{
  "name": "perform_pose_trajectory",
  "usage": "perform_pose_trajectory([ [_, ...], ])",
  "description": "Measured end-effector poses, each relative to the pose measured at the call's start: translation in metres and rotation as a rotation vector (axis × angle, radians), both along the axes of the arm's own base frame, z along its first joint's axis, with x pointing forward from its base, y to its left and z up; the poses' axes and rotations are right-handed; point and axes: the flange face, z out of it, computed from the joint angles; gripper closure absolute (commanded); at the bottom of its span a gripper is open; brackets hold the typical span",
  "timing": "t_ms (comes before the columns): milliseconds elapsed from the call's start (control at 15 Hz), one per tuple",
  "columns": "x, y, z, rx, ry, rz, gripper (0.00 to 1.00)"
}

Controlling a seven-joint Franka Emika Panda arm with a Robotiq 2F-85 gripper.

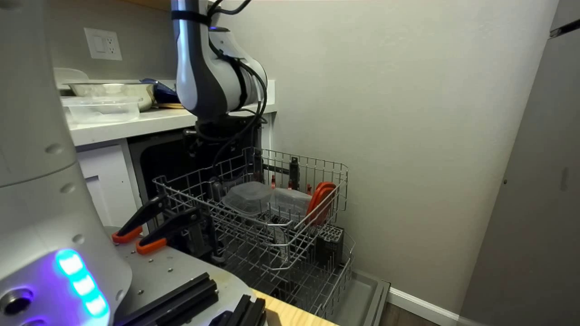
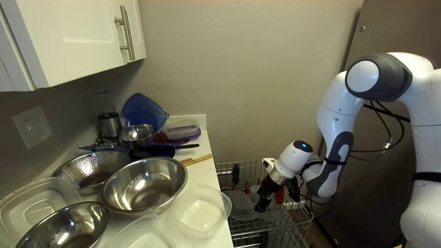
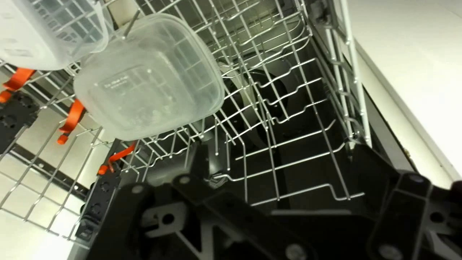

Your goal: Put the clear bowl second from left in the dish washing machine rack

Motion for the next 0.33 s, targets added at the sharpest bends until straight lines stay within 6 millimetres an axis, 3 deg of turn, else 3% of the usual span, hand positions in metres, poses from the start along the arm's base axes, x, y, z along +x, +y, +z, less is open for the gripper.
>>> perform_pose_trajectory([
  [333,0.0025,-0.0035,0.0125,-0.005,-0.025,-0.008,0.00],
])
